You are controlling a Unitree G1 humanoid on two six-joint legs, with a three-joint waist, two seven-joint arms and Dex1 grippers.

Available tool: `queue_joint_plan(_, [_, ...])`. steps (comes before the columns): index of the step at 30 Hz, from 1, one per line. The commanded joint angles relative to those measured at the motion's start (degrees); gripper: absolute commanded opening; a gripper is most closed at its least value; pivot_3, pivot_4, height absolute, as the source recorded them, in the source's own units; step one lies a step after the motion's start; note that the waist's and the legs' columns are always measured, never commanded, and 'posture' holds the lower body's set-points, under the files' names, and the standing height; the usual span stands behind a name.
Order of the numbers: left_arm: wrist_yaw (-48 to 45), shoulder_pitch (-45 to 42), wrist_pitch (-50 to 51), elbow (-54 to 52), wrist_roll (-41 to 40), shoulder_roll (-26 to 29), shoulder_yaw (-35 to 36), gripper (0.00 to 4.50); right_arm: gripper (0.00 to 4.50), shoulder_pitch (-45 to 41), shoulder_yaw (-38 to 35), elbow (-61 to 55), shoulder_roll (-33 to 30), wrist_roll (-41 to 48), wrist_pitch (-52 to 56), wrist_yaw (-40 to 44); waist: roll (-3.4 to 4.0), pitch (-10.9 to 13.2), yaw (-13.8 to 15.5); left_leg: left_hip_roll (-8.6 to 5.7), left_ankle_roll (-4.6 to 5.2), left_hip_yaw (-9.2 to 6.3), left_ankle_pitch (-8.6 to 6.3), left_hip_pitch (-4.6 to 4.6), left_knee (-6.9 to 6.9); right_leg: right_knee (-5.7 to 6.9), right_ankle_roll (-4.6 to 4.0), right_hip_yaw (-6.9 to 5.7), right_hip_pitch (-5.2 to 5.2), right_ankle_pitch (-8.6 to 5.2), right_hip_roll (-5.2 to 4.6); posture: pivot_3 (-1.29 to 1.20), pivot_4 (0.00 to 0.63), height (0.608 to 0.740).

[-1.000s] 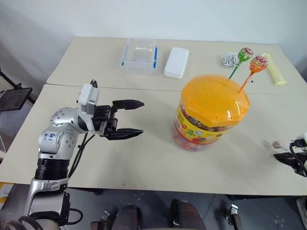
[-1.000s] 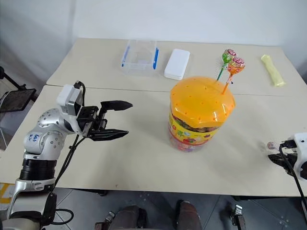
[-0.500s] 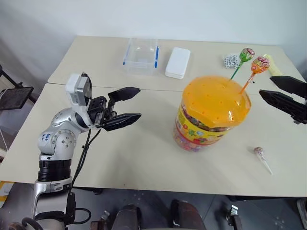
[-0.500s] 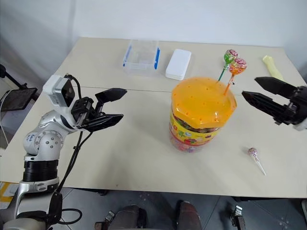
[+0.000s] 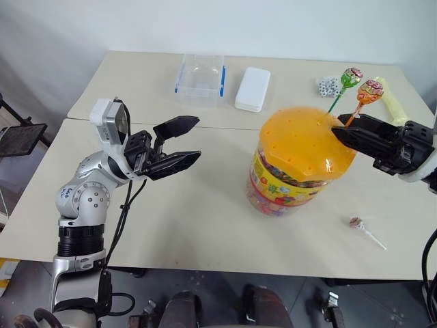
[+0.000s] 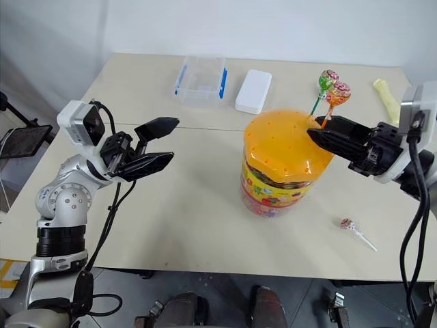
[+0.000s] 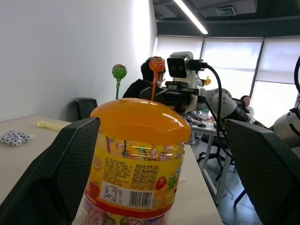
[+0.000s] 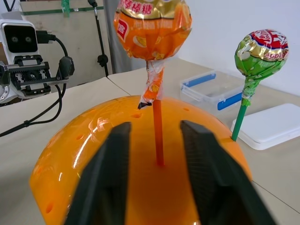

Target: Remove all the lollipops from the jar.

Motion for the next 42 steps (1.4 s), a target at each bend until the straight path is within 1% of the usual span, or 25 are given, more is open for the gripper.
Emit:
queue_joint_plan(1, [0.5, -1.0, 0.4, -1.7, -2.4, -0.4, 1.4, 4.50, 0.33, -1.5, -2.0, 0.2, 0.2, 1.1, -0.7, 0.1, 0.00, 0.0, -0.1, 0.00, 0.00, 0.00, 0.00, 0.00, 0.00, 0.00, 0.00, 0.00, 0.00, 0.00, 0.00, 0.00, 0.150, 0.740])
queue_joint_plan(2, [0.6, -1.0, 0.7, -1.7, -2.7, -0.5, 1.5, 4.50, 0.03, -1.7, -2.2, 0.4, 0.2, 1.2, -0.7, 0.1, 0.00, 0.0, -0.1, 0.00, 0.00, 0.00, 0.00, 0.00, 0.00, 0.00, 0.00, 0.00, 0.00, 0.00, 0.00, 0.00, 0.150, 0.740])
queue_joint_plan(6, [1.1, -1.4, 0.9, -1.7, -3.1, -0.9, 1.4, 4.50, 0.03, -2.7, -3.8, 1.2, 0.7, 2.1, -1.3, -0.1, 0.00, 0.0, -0.1, 0.01, 0.00, 0.00, 0.00, 0.00, 0.00, 0.01, 0.00, 0.00, -0.01, 0.00, 0.00, 0.00, 0.150, 0.740])
queue_joint_plan(8, [1.1, -1.7, 0.8, -1.6, -3.0, -1.4, 1.2, 4.50, 0.03, -4.5, -6.7, 2.9, 0.3, 4.4, -0.8, -2.0, 0.00, 0.0, 0.0, 0.01, 0.00, 0.01, 0.00, 0.00, 0.01, 0.00, 0.00, 0.00, 0.00, 0.00, 0.00, 0.00, 0.150, 0.740])
queue_joint_plan(10, [0.8, -1.9, 0.4, -1.6, -2.5, -1.6, 0.9, 4.50, 0.03, -5.4, -9.5, 4.6, -0.8, 4.9, -0.6, -3.2, 0.00, 0.0, 0.1, 0.00, 0.00, 0.00, 0.00, -0.04, 0.06, 0.00, 0.00, 0.00, -0.01, 0.00, 0.00, 0.00, 0.150, 0.740])
queue_joint_plan(13, [1.2, -3.2, -0.3, -1.5, -2.6, -2.6, 1.1, 4.50, 0.03, -4.5, -17.6, 13.9, -5.0, 2.7, 0.1, -4.8, -0.02, 0.0, 0.3, 0.00, 0.01, -0.03, -0.01, -0.08, 0.09, 0.00, 0.00, -0.03, 0.00, 0.00, 0.00, 0.00, 0.150, 0.740])
queue_joint_plan(14, [1.4, -3.5, -0.2, -1.7, -3.1, -3.0, 1.2, 4.50, 0.03, -2.9, -19.2, 16.3, -6.2, 1.4, 0.2, -4.1, -0.02, 0.0, 0.4, -0.01, 0.02, -0.04, -0.01, -0.11, 0.11, -0.01, 0.00, -0.04, 0.00, 0.00, -0.01, 0.00, 0.150, 0.740])
queue_joint_plan(16, [1.4, -4.0, 0.6, -2.1, -4.1, -3.5, 1.4, 4.50, 0.03, 2.4, -20.0, 20.5, -8.8, -4.2, -1.2, -1.7, -0.03, 0.0, 0.6, -0.02, 0.05, -0.05, -0.03, -0.13, 0.12, -0.04, 0.01, -0.05, 0.01, 0.01, -0.01, 0.00, 0.150, 0.740])
queue_joint_plan(19, [1.0, -4.2, 1.6, -3.0, -5.3, -3.9, 0.9, 4.50, 0.03, 11.0, -18.3, 24.2, -11.0, -12.9, -4.6, 1.4, -0.04, 0.0, 0.0, 0.00, 0.05, 0.03, -0.03, -0.11, 0.10, -0.06, 0.02, -0.03, 0.00, 0.01, -0.01, 0.00, 0.150, 0.740])
queue_joint_plan(21, [0.2, -4.2, 1.8, -3.5, -5.0, -3.8, 0.0, 4.50, 0.03, 16.9, -15.0, 26.8, -12.0, -20.0, -6.5, 0.8, -0.03, 0.0, -0.2, 0.00, 0.05, 0.07, -0.02, -0.09, 0.10, -0.05, 0.03, 0.01, -0.01, 0.01, 0.00, 0.00, 0.150, 0.740])
queue_joint_plan(23, [-0.8, -4.0, 1.1, -3.5, -3.7, -3.5, -1.0, 4.50, 0.03, 20.6, -12.8, 27.5, -12.0, -24.1, -7.1, 0.3, -0.02, 0.0, -0.3, 0.01, 0.04, 0.12, -0.02, -0.04, 0.09, -0.03, 0.02, 0.06, -0.01, 0.01, 0.01, 0.00, 0.150, 0.740])
queue_joint_plan(26, [-4.5, -3.7, -4.6, -1.4, 4.0, -1.4, -4.5, 4.50, 0.03, 22.6, -8.2, 29.3, -10.6, -29.8, -8.7, -2.4, 0.04, 0.0, -0.4, 0.01, 0.04, 0.22, -0.02, 0.00, 0.09, -0.04, 0.02, 0.14, -0.01, 0.01, 0.03, 0.00, 0.150, 0.740])
queue_joint_plan(27, [-5.9, -3.9, -6.9, -0.2, 7.2, -0.3, -6.1, 4.50, 0.03, 22.4, -6.3, 31.1, -10.2, -32.1, -9.0, -4.1, 0.05, 0.0, -0.5, 0.01, 0.03, 0.24, -0.02, 0.01, 0.09, -0.05, 0.02, 0.17, -0.01, 0.01, 0.04, 0.00, 0.150, 0.740])
queue_joint_plan(29, [-10.9, -4.2, -12.5, 1.8, 13.8, 3.0, -10.2, 4.50, 0.03, 23.6, -2.6, 32.8, -10.3, -35.7, -10.4, -3.9, 0.06, -0.1, -0.5, 0.01, 0.03, 0.26, -0.02, 0.05, 0.09, -0.09, 0.02, 0.17, 0.01, 0.00, 0.07, 0.00, 0.150, 0.740])
queue_joint_plan(31, [-14.3, -4.6, -13.7, 2.6, 15.2, 4.6, -12.1, 4.50, 0.03, 23.4, -1.0, 33.7, -9.9, -36.4, -9.6, -3.1, 0.07, -0.1, -0.4, 0.02, 0.02, 0.28, -0.01, 0.04, 0.05, -0.18, -0.01, 0.17, 0.00, -0.01, 0.10, 0.00, 0.150, 0.740])
queue_joint_plan(34, [-13.8, -5.6, -12.9, 2.9, 13.5, 3.7, -10.9, 4.50, 0.74, 24.7, -0.2, 33.0, -10.7, -36.3, -8.4, 0.4, 0.10, 0.0, -0.1, 0.02, 0.03, 0.27, -0.02, -0.05, 0.06, -0.30, 0.00, 0.17, 0.00, 0.00, 0.09, 0.00, 0.150, 0.740])
queue_joint_plan(36, [-13.6, -5.6, -12.0, 2.7, 12.6, 3.4, -10.2, 4.50, 1.37, 25.4, -1.3, 32.5, -11.0, -36.4, -9.1, 2.0, 0.10, 0.0, 0.0, 0.02, 0.03, 0.19, -0.02, -0.08, 0.06, -0.30, 0.01, 0.13, 0.01, 0.00, 0.09, 0.00, 0.150, 0.740])
queue_joint_plan(39, [-12.5, -5.2, -10.7, 2.4, 11.0, 2.7, -9.0, 4.50, 2.37, 26.3, -6.0, 31.4, -11.5, -34.9, -13.4, 6.7, 0.10, 0.0, -0.1, 0.02, 0.03, 0.18, -0.01, -0.09, 0.07, -0.30, 0.02, 0.13, 0.01, 0.01, 0.08, 0.00, 0.150, 0.740])
queue_joint_plan(41, [-9.3, -5.9, -8.4, 2.7, 7.9, 0.8, -6.5, 4.50, 3.15, 25.2, -11.1, 28.8, -11.1, -31.1, -16.1, 11.4, 0.11, 0.0, -0.1, 0.02, 0.03, 0.20, -0.02, -0.09, 0.07, -0.31, 0.03, 0.14, 0.01, 0.01, 0.08, 0.00, 0.150, 0.740])
queue_joint_plan(42, [-7.5, -6.4, -7.2, 2.8, 6.3, -0.2, -5.2, 4.50, 3.41, 23.6, -13.6, 27.0, -10.7, -27.9, -15.7, 13.6, 0.12, 0.0, -0.1, 0.02, 0.03, 0.21, -0.01, -0.09, 0.07, -0.31, 0.03, 0.16, 0.00, 0.01, 0.08, 0.00, 0.150, 0.740])
